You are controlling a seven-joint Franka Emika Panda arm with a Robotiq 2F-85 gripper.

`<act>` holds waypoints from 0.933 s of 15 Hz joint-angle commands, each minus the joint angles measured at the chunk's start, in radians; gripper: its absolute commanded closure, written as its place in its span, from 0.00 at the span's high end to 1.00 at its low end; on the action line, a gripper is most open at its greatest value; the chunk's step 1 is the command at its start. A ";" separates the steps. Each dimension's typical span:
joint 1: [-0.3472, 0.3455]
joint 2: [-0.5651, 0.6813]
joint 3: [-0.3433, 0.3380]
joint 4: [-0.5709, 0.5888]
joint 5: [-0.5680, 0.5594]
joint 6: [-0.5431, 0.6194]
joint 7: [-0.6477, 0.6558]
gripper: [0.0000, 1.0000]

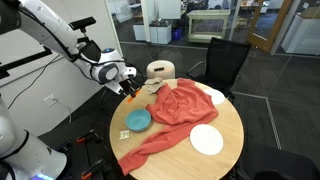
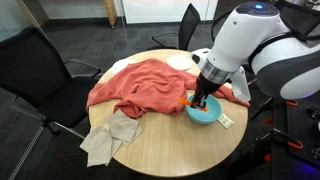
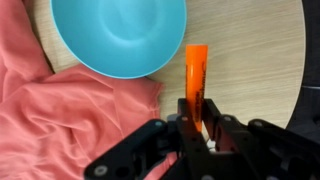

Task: Remove the orange marker from the bowl and put it on my table

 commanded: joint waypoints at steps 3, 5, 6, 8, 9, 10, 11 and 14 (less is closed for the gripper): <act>-0.012 0.132 0.055 0.146 0.020 -0.009 0.027 0.05; 0.000 0.194 0.048 0.200 0.018 -0.003 0.043 0.05; 0.010 0.230 0.039 0.228 0.013 0.004 0.048 0.05; 0.019 0.296 0.032 0.280 0.011 0.027 0.040 0.05; 0.028 0.327 0.024 0.304 0.008 0.044 0.040 0.05; 0.034 0.357 0.018 0.327 0.008 0.061 0.036 0.05; 0.040 0.386 0.014 0.345 0.010 0.082 0.032 0.05; 0.050 0.463 0.013 0.394 0.022 0.125 0.018 0.05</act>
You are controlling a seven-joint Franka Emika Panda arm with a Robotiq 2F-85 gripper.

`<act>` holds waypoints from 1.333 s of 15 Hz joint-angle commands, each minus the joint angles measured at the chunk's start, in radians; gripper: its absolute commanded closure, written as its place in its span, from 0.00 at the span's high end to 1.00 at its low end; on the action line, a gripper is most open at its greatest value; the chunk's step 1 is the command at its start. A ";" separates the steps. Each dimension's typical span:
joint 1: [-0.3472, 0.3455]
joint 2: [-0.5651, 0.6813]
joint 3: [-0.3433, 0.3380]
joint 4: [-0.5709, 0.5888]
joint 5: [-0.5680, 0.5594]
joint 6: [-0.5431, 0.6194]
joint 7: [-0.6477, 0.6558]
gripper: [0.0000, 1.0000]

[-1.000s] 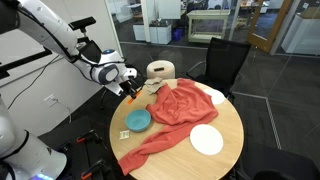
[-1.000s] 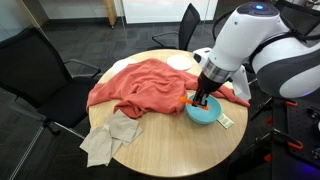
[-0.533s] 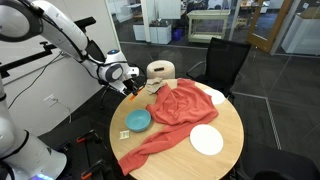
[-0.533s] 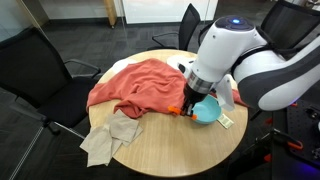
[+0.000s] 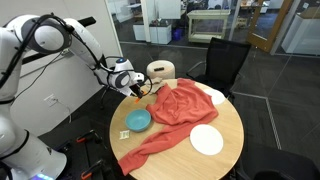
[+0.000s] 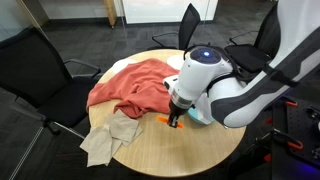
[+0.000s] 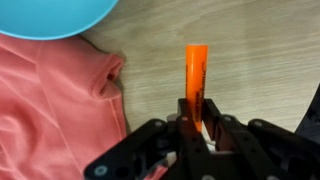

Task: Remove the orange marker from the bowl and put it on my table

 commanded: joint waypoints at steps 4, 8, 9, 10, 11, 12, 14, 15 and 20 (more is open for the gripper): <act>0.031 0.143 -0.016 0.116 0.025 0.043 -0.001 0.05; 0.040 0.180 -0.023 0.149 0.027 0.046 0.004 0.05; 0.041 0.185 -0.023 0.154 0.027 0.049 0.004 0.05; 0.042 0.189 -0.024 0.160 0.027 0.045 0.003 0.20; 0.044 0.188 -0.026 0.159 0.027 0.044 0.004 0.45; 0.046 0.179 -0.027 0.152 0.026 0.050 0.004 0.45; 0.061 0.144 -0.039 0.113 0.027 0.073 0.016 0.56; 0.057 0.126 -0.032 0.095 0.032 0.073 0.014 0.65; 0.023 0.012 0.030 -0.016 0.060 0.058 -0.009 0.99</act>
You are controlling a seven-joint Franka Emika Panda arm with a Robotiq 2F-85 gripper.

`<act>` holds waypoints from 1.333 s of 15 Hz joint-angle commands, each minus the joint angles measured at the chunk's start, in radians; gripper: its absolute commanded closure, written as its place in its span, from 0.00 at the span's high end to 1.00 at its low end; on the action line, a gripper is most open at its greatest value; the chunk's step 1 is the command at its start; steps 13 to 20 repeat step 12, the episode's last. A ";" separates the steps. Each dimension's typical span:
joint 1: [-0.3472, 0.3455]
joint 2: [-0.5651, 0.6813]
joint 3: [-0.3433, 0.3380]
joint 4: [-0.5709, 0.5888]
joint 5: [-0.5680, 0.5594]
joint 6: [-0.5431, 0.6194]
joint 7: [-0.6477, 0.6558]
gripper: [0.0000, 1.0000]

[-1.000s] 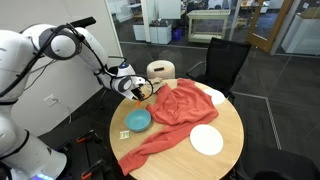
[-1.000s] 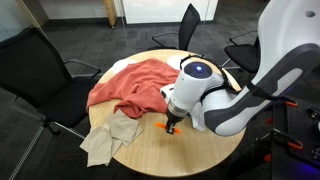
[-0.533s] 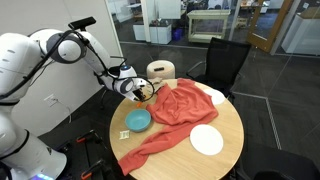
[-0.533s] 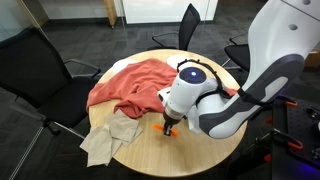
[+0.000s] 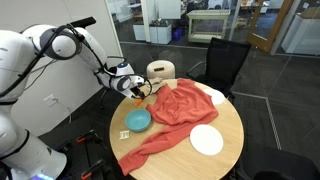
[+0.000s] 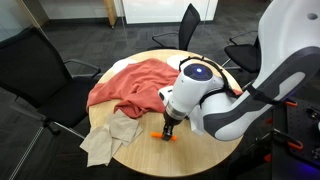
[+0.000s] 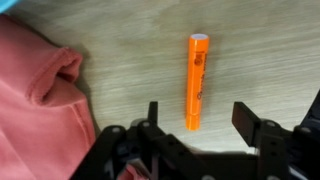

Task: Remove the orange marker from the bowl and put it on my table

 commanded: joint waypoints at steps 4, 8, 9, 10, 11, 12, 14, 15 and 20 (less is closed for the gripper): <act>-0.026 -0.165 0.049 -0.164 0.030 -0.003 -0.019 1.00; -0.028 -0.206 0.053 -0.200 0.029 -0.015 -0.017 1.00; -0.010 -0.153 0.035 -0.152 0.019 -0.001 -0.014 1.00; -0.009 -0.156 0.035 -0.155 0.019 -0.002 -0.014 1.00; -0.009 -0.155 0.035 -0.155 0.019 -0.002 -0.014 1.00; -0.009 -0.152 0.034 -0.155 0.019 -0.002 -0.014 1.00; -0.009 -0.152 0.034 -0.155 0.019 -0.002 -0.014 1.00; -0.009 -0.152 0.034 -0.155 0.019 -0.002 -0.014 1.00; -0.009 -0.152 0.034 -0.155 0.019 -0.002 -0.014 1.00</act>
